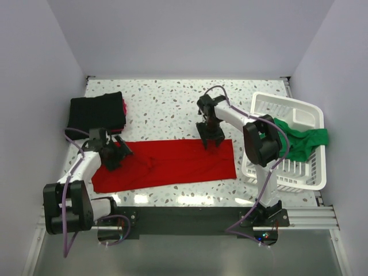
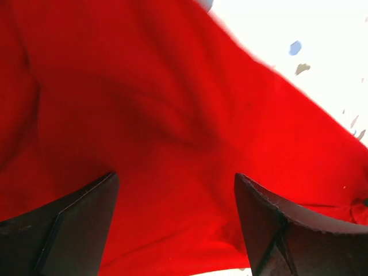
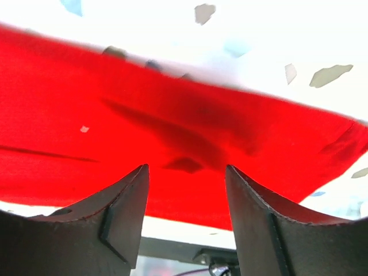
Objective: Fold and stack the t-shirts
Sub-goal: Fold the tshirt
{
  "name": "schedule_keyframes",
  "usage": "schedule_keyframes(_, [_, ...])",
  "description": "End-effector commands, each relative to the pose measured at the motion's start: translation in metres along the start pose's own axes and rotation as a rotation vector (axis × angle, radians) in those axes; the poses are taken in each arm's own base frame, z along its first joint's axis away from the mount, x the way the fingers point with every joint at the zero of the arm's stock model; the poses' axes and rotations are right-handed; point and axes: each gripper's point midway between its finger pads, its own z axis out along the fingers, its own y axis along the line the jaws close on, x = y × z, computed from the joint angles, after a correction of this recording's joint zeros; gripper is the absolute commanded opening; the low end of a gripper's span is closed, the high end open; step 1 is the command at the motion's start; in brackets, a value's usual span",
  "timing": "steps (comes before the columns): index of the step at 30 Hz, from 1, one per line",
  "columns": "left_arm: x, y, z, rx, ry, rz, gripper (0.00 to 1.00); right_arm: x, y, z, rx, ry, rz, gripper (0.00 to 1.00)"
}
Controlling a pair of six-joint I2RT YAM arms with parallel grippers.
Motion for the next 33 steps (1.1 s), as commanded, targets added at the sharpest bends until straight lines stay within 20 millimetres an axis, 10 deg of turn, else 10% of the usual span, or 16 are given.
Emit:
schedule_keyframes(1, [0.017, -0.003, 0.008, 0.059, 0.044, -0.057, 0.86, -0.006, -0.009, 0.016, 0.027, -0.027, 0.042, 0.57])
schedule_keyframes(15, [0.037, 0.026, 0.041, -0.037, 0.139, 0.045, 0.87, 0.056, -0.018, 0.038, 0.050, 0.102, 0.061, 0.54])
schedule_keyframes(33, [0.062, -0.088, 0.115, -0.008, 0.327, 0.458, 0.87, 0.133, -0.005, 0.036, 0.035, 0.200, 0.111, 0.54])
